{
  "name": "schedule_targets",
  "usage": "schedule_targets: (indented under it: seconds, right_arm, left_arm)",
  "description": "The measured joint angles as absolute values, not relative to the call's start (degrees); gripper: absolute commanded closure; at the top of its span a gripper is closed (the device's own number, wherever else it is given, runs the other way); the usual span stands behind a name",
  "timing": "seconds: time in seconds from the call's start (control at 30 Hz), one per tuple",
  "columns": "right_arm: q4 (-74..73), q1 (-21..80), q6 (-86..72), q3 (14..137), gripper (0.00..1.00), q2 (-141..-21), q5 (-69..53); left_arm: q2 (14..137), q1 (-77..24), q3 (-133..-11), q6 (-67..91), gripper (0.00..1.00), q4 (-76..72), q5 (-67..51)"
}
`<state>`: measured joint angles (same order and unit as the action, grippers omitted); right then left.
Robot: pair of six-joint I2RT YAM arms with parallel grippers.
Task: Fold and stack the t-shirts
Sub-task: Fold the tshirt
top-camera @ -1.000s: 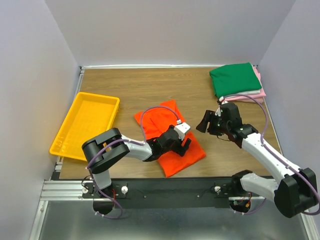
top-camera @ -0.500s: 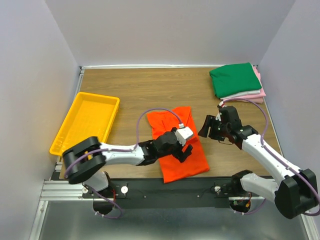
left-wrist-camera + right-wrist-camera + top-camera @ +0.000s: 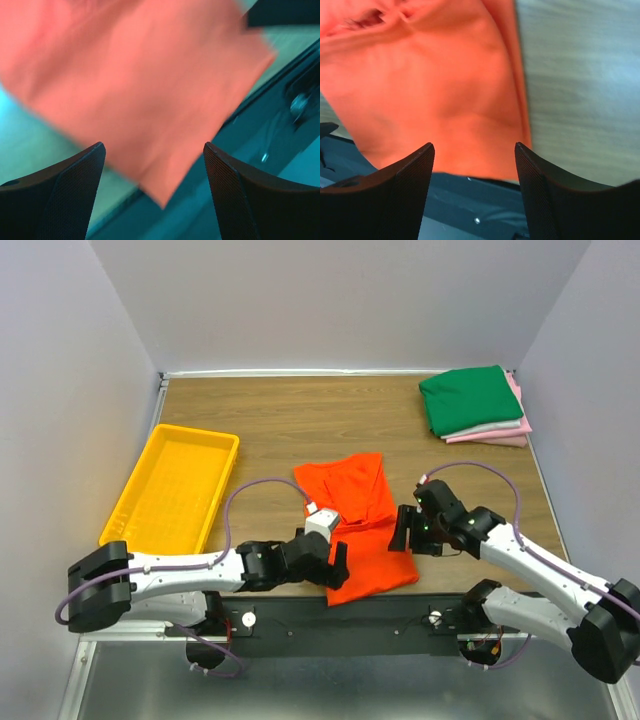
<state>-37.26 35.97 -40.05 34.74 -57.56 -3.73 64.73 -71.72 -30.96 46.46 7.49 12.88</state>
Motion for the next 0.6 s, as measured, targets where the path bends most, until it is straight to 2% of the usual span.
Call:
schedule_targets:
  seconds: [0.23, 0.47, 0.6]
  right_arm:
    - [-43.6, 37.3, -43.7, 33.9, 0.33, -53.6, -2.3]
    - [-45.9, 39.1, -46.7, 29.3, 0.36, -52.0, -2.2]
    - [-47.0, 39.3, -47.9, 28.1, 0.42, -50.5, -2.1]
  left_arm:
    - [60.3, -76.5, -30.0, 58.1, 0.15, 19.6, 12.3]
    - [58.3, -78.9, -27.2, 64.4, 0.16, 19.9, 9.9]
    - [59.2, -80.2, -26.0, 66.9, 0.18, 19.2, 9.4]
